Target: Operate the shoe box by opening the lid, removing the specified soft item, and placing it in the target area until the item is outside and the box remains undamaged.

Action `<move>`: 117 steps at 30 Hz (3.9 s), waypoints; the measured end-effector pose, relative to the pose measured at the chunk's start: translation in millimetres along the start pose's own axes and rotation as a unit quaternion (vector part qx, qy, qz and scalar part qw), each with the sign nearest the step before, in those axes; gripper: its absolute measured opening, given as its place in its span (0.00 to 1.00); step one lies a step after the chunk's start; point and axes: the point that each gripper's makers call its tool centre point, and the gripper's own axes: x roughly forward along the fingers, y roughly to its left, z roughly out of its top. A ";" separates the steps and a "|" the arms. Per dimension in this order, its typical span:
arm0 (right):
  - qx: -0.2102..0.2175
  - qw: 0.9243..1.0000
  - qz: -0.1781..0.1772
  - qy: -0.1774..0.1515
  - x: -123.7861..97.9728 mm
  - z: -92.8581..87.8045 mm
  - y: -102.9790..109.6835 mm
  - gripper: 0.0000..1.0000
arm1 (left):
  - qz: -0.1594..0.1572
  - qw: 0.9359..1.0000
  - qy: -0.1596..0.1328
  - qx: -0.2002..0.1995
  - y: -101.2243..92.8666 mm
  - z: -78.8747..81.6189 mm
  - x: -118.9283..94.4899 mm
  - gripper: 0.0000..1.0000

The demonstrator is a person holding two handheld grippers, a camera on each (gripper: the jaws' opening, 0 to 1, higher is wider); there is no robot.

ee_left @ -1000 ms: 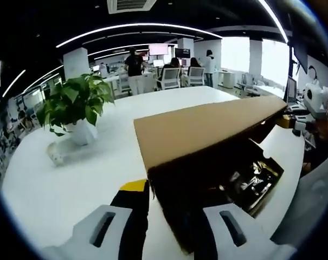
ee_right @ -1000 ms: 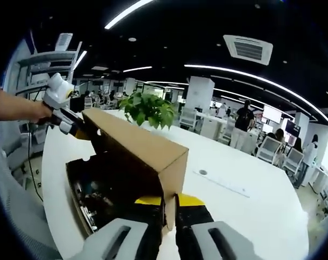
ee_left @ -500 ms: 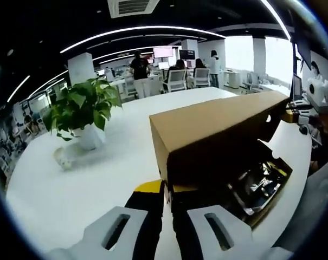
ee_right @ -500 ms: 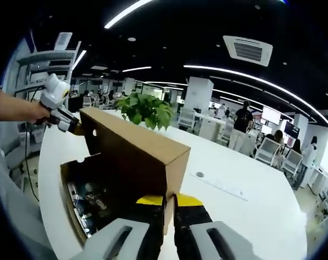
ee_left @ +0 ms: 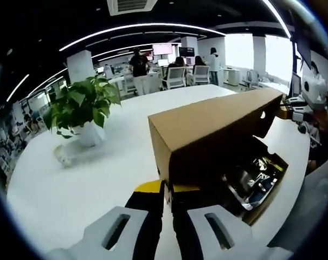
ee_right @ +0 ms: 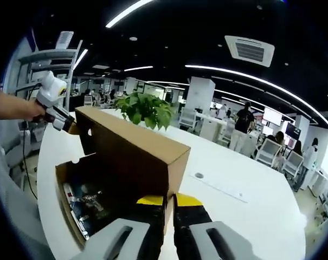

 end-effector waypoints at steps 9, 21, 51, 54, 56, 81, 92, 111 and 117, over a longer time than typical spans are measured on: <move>0.002 1.000 0.000 -0.002 2.3 0.5 -5.2 0.00 | 0.000 1.000 0.007 -0.006 -3.9 0.4 -2.9 0.01; 0.008 1.000 -0.010 -0.007 4.7 2.7 -5.2 0.02 | 0.013 0.999 0.015 -0.029 4.0 7.2 4.6 0.00; 0.025 0.999 -0.008 0.046 11.9 -46.8 -0.7 0.06 | 0.015 0.999 0.011 -0.050 14.4 22.5 24.1 0.00; 0.028 0.998 -0.007 0.051 13.2 -50.6 0.6 0.06 | 0.014 0.999 0.012 -0.050 15.4 23.5 25.8 0.00; 0.030 0.998 -0.005 0.055 14.4 -53.4 1.6 0.06 | 0.014 0.999 0.012 -0.049 16.0 24.0 26.8 0.00; 0.064 0.995 -0.005 0.070 33.7 -61.5 0.4 0.02 | 0.009 0.999 0.015 -0.048 21.8 27.2 38.1 0.00; 0.070 0.995 -0.009 0.075 36.2 -62.4 -4.9 0.00 | 0.010 0.999 0.012 -0.045 23.6 28.2 42.1 0.01; 0.058 0.996 -0.007 0.074 37.8 -61.6 -5.1 0.00 | 0.005 0.999 0.014 -0.037 21.0 7.8 47.9 0.03; 0.059 0.995 -0.007 0.075 40.0 -60.9 -6.6 0.00 | -0.001 0.998 0.026 -0.053 18.9 -8.3 48.7 0.04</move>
